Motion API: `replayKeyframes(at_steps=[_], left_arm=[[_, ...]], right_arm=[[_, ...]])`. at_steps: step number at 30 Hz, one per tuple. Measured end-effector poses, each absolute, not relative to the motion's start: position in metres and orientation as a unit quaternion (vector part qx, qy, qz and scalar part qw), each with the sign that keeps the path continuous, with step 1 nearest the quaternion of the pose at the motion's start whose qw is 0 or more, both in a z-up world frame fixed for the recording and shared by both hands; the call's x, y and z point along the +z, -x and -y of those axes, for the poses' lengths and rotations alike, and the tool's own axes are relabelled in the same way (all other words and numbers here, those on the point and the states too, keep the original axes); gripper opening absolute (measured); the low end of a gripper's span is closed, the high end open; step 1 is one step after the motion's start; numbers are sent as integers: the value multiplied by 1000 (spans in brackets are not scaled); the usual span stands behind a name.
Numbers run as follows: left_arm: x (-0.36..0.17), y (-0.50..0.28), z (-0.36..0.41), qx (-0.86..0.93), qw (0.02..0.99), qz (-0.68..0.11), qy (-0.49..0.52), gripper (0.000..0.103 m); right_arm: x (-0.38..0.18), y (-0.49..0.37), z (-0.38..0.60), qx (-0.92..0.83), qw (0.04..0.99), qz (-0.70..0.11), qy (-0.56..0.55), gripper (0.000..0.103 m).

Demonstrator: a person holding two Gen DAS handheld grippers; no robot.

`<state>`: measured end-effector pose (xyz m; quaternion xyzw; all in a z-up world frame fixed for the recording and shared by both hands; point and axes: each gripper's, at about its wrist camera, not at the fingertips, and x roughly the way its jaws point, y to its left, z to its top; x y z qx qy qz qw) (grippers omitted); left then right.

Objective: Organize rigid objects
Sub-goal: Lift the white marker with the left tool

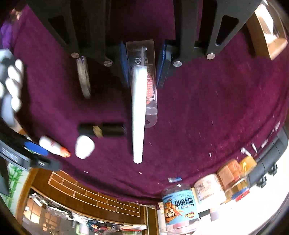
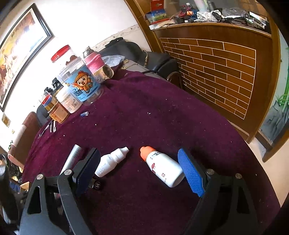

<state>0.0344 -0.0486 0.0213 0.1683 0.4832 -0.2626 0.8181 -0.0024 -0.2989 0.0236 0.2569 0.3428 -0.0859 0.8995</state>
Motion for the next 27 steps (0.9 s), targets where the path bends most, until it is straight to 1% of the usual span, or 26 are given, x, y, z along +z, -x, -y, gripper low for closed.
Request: replayKeyframes(at_steps=[6, 9, 10, 11, 12, 16, 19, 21, 22, 23, 24, 25, 27], left_arm=[[27, 16, 29, -289, 803, -502, -143, 25], [39, 27, 25, -296, 807, -493, -134, 27], [43, 26, 27, -295, 811, -487, -132, 35], [47, 24, 29, -293, 815, -482, -132, 46], [50, 20, 33, -287, 821, -475, -134, 50], [48, -6, 59, -279, 828, -464, -144, 51], [31, -29, 85, -268, 827, -458, -183, 51], [18, -43, 96, -261, 824, -463, -199, 49], [13, -49, 98, -263, 821, -469, -192, 45], [14, -56, 97, -267, 824, -467, -176, 33], [15, -64, 95, -264, 827, -472, -157, 25], [16, -68, 91, -257, 829, -475, -145, 11], [17, -70, 81, -255, 831, -478, -123, 11]], right_arm=[[18, 0, 300, -71, 891, -358, -270, 88], [19, 1, 299, -69, 891, -357, -272, 88], [19, 2, 299, -67, 891, -356, -273, 88], [19, 2, 298, -66, 891, -356, -273, 88], [19, 2, 298, -65, 891, -357, -272, 88], [18, 3, 296, -65, 890, -358, -273, 88], [17, 1, 296, -65, 889, -361, -275, 88], [17, 1, 296, -66, 889, -361, -274, 88], [17, 1, 296, -67, 889, -361, -273, 88], [17, 0, 296, -68, 890, -361, -271, 88], [17, -1, 295, -69, 889, -363, -269, 88], [16, -1, 295, -69, 889, -365, -267, 88], [15, -2, 295, -71, 888, -367, -266, 88]])
